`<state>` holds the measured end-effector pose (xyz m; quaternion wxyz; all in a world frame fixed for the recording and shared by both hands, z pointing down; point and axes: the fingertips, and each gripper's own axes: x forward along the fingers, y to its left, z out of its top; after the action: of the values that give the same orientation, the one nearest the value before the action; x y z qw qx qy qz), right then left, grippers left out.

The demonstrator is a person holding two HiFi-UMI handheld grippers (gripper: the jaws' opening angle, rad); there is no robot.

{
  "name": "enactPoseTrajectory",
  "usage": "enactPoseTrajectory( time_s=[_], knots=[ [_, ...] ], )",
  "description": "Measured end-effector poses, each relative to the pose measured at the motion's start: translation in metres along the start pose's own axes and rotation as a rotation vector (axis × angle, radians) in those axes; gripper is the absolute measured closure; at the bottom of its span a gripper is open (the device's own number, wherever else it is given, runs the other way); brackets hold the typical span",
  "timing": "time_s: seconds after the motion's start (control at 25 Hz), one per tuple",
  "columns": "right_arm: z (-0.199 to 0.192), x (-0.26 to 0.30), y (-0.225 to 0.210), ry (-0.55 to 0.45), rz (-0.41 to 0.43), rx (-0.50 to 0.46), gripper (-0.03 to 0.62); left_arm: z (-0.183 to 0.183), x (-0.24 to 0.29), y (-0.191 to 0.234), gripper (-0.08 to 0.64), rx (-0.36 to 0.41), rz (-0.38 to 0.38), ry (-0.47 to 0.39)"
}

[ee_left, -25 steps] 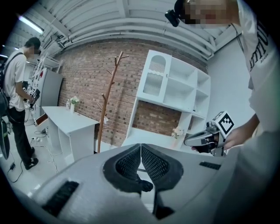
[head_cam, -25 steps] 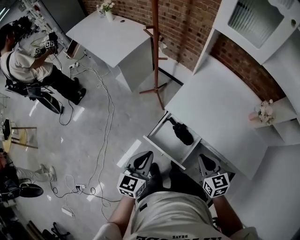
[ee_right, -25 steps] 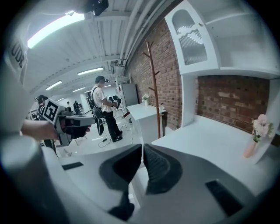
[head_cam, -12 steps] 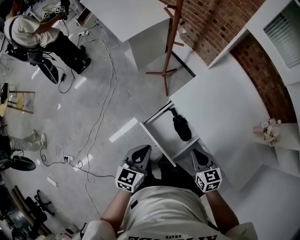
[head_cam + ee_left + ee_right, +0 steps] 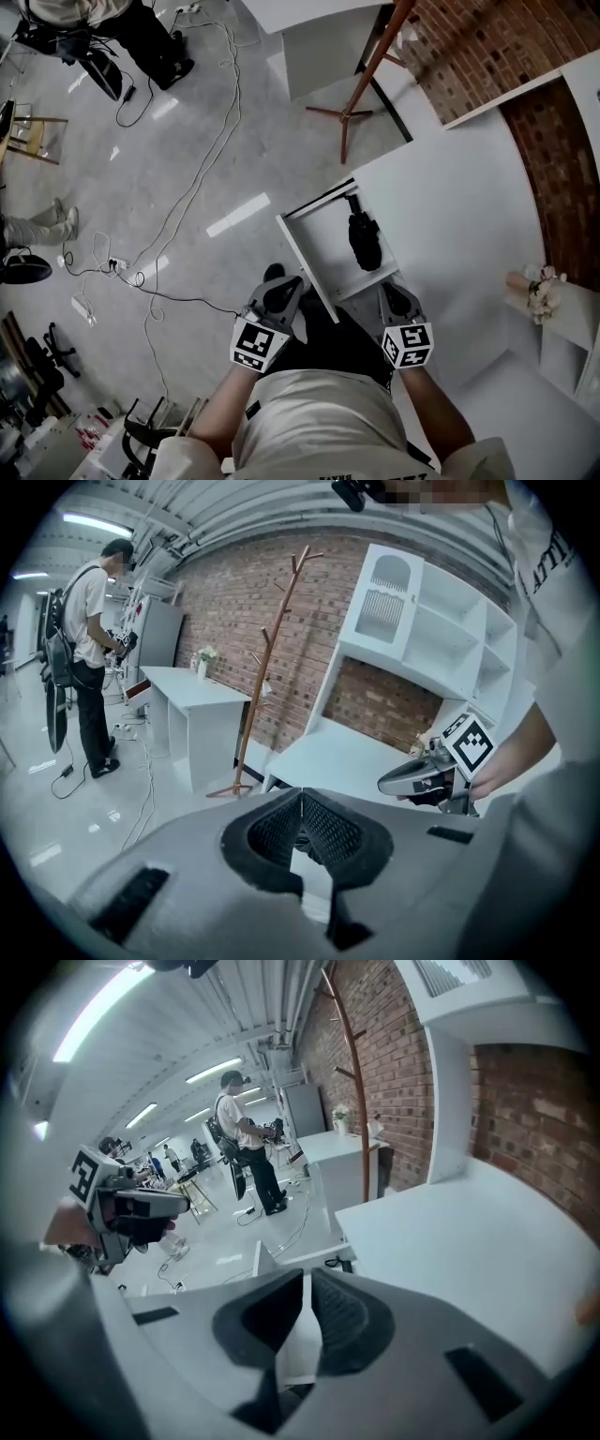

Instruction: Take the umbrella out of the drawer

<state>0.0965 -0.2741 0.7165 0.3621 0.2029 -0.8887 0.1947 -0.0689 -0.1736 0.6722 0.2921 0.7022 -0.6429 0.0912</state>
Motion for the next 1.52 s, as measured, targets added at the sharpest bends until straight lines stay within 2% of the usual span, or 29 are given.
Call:
enactPoseTrajectory(
  time_s=[0.48, 0.72, 0.8, 0.92, 1.28, 1.52],
  knots=[
    [-0.037, 0.066, -0.016, 0.1, 0.004, -0.114, 0.56, -0.018, 0.013, -0.001, 0.534, -0.023, 0.018, 0.008],
    [-0.06, 0.095, -0.021, 0.173, 0.006, -0.122, 0.558, -0.03, 0.018, 0.004, 0.534, -0.043, 0.005, 0.032],
    [-0.073, 0.109, -0.026, 0.21, 0.002, -0.134, 0.538, -0.035, 0.023, 0.006, 0.534, -0.056, 0.005, 0.034],
    [-0.089, 0.124, -0.034, 0.249, -0.021, -0.131, 0.485, -0.046, 0.028, 0.009, 0.534, -0.079, 0.008, 0.038],
    [-0.125, 0.164, -0.056, 0.316, -0.132, -0.179, 0.468, -0.073, 0.039, 0.018, 0.534, -0.098, 0.021, 0.059],
    [-0.149, 0.187, -0.067, 0.389, -0.161, -0.247, 0.417, -0.083, 0.046, 0.02, 0.534, -0.122, 0.017, 0.06]
  ],
)
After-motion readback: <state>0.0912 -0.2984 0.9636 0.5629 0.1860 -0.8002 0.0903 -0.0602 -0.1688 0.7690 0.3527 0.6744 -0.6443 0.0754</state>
